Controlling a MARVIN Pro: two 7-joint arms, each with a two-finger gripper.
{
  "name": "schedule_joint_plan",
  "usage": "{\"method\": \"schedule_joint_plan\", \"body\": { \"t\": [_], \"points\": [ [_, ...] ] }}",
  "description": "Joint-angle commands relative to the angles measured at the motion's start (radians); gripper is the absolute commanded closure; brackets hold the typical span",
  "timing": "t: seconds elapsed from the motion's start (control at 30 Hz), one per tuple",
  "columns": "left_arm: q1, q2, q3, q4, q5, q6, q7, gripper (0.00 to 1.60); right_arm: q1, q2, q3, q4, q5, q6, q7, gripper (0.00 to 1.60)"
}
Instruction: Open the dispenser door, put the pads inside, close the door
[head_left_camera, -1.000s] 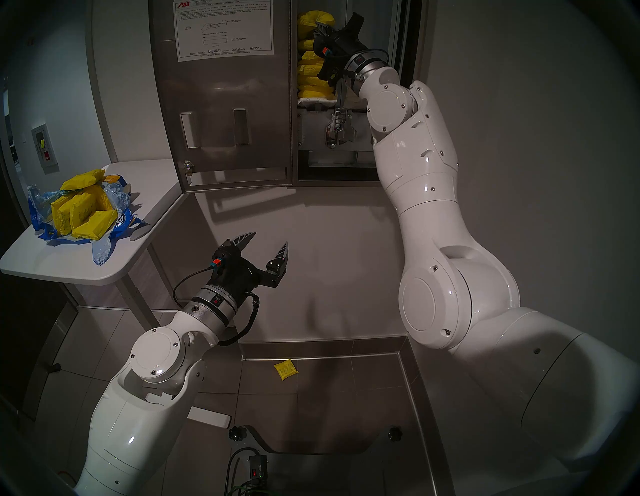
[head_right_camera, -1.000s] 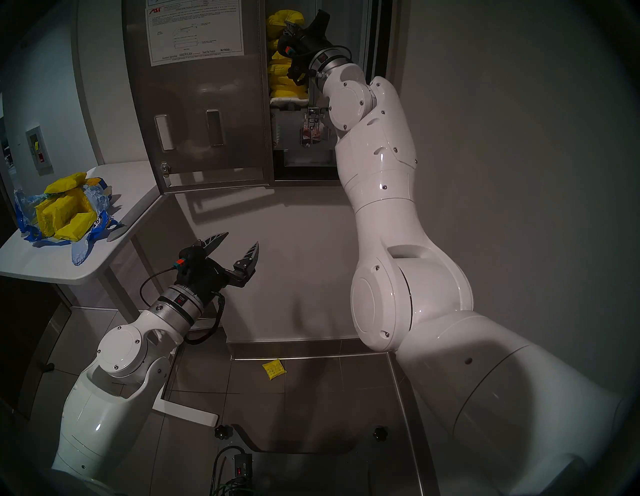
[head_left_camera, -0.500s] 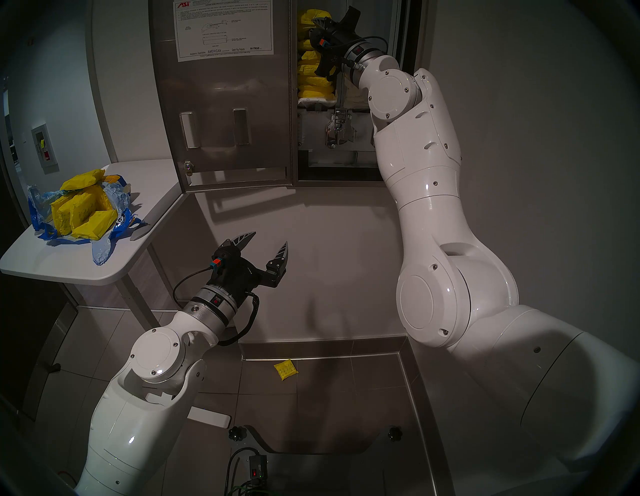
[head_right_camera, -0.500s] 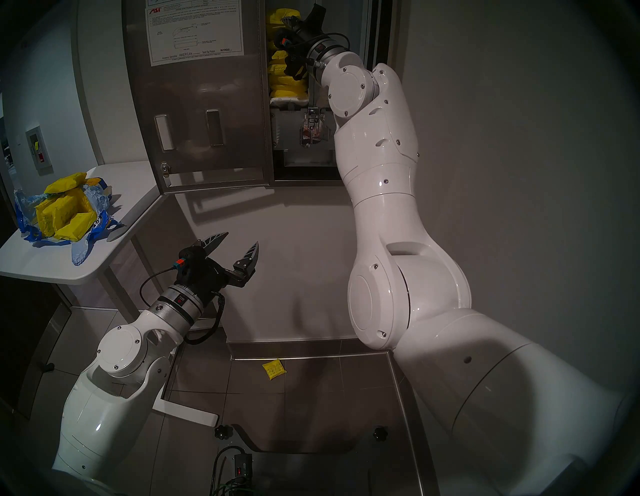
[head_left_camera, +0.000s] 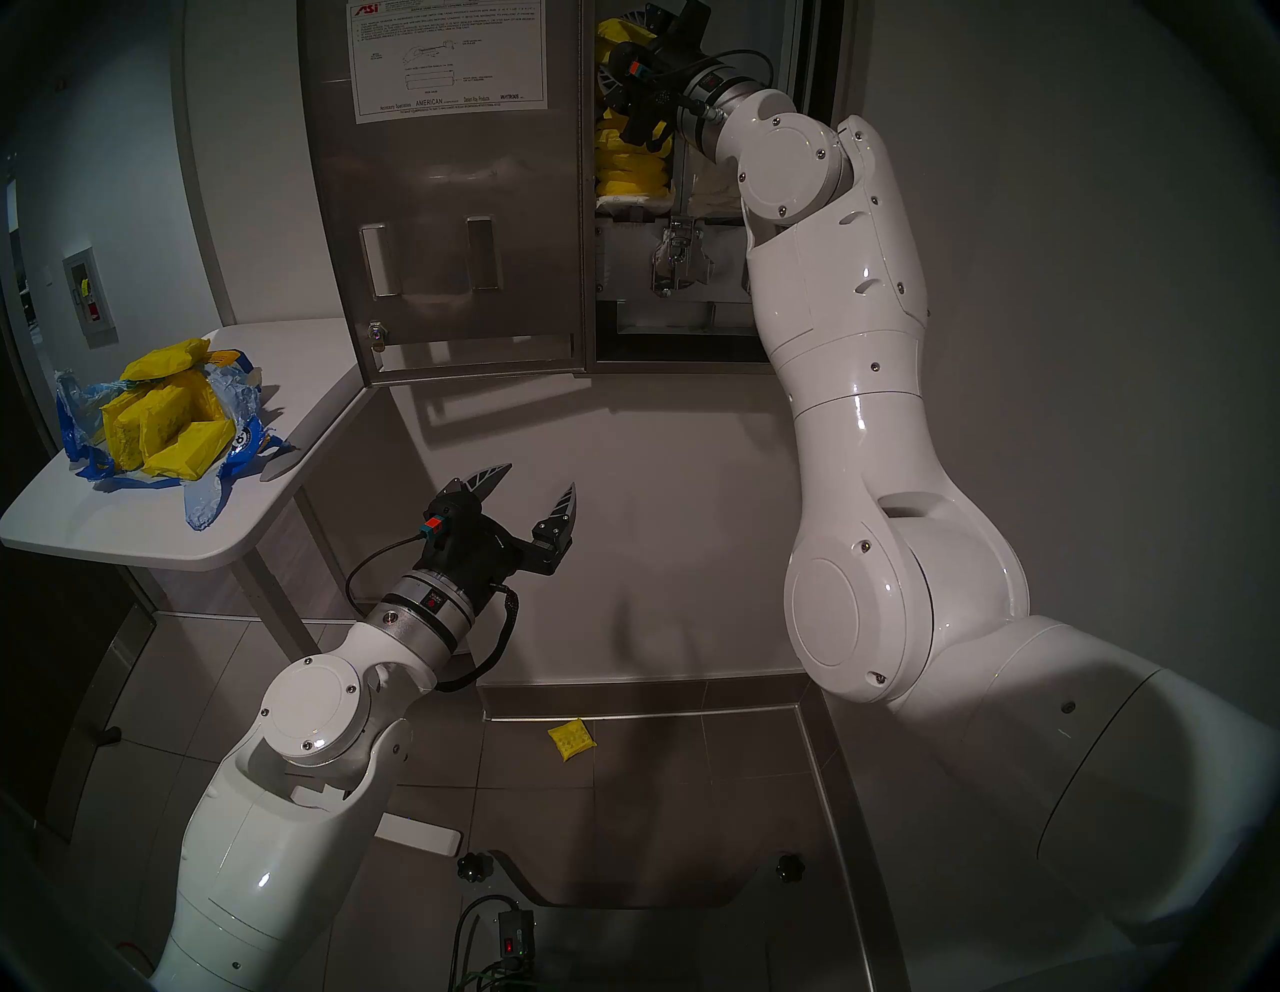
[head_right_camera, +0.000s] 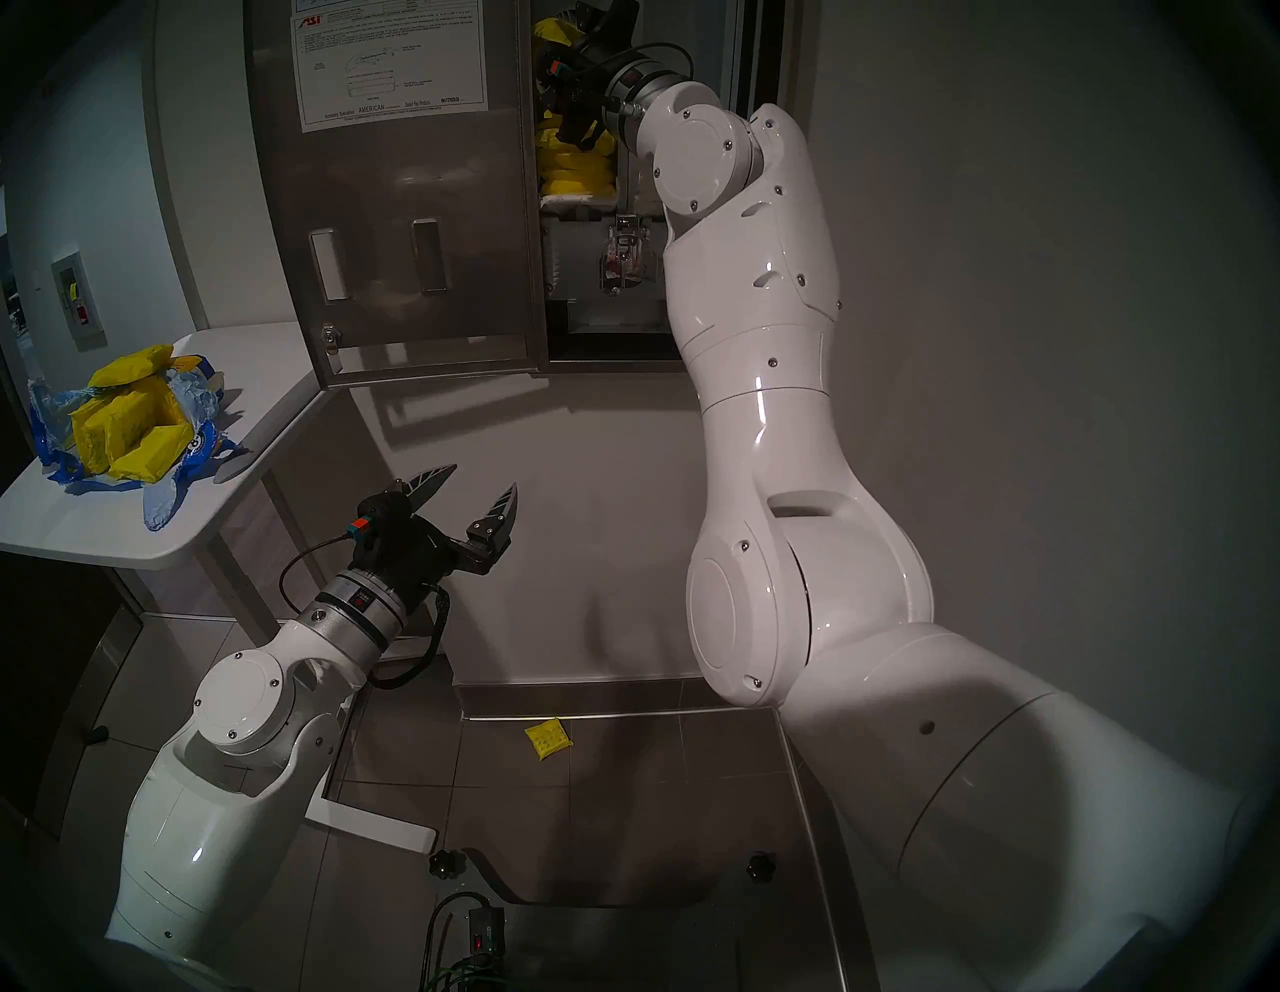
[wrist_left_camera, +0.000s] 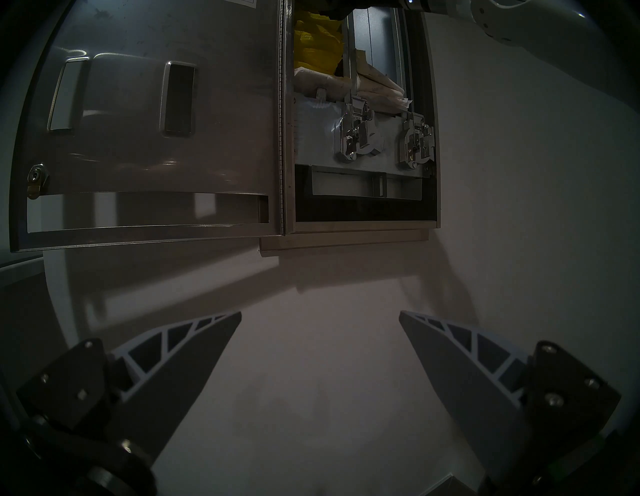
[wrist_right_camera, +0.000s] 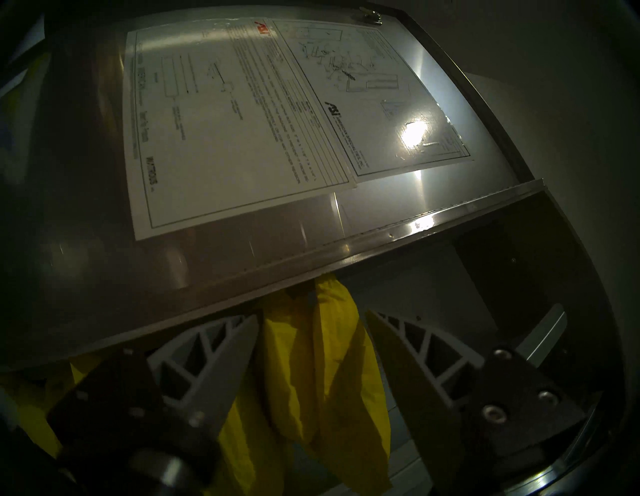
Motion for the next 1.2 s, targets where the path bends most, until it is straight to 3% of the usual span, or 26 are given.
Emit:
{"method": "schedule_joint_plan", "body": {
  "t": [0.0,0.07,0.2,0.27,0.3,0.4,0.87,1.17],
  "points": [
    [-0.015,0.0,-0.008,-0.03,-0.002,-0.01,-0.002,0.0,0.015,-0.014,0.009,-0.081,0.018,0.013,0.021,0.52],
    [-0.015,-0.001,-0.009,-0.03,-0.002,-0.01,-0.002,0.0,0.012,-0.016,0.011,-0.089,0.023,0.016,0.032,0.53],
    [-0.015,-0.002,-0.009,-0.03,-0.002,-0.009,-0.003,0.0,0.006,-0.022,0.017,-0.105,0.029,0.023,0.054,0.72],
    [-0.015,-0.002,-0.01,-0.03,-0.001,-0.009,-0.004,0.0,0.004,-0.024,0.018,-0.11,0.032,0.025,0.06,0.99],
    [-0.015,-0.002,-0.01,-0.03,-0.001,-0.009,-0.004,0.0,0.003,-0.025,0.019,-0.112,0.033,0.026,0.063,1.27],
    [-0.015,-0.003,-0.01,-0.03,-0.001,-0.009,-0.004,0.0,0.0,-0.028,0.02,-0.115,0.035,0.026,0.069,1.42],
    [-0.014,-0.007,-0.012,-0.03,0.002,-0.008,-0.008,0.0,0.006,-0.036,0.02,-0.094,0.039,0.021,0.064,1.59],
    [-0.014,-0.01,-0.014,-0.03,0.003,-0.007,-0.01,0.0,0.025,-0.021,0.023,-0.056,0.024,0.006,0.025,1.6]
  ]
}}
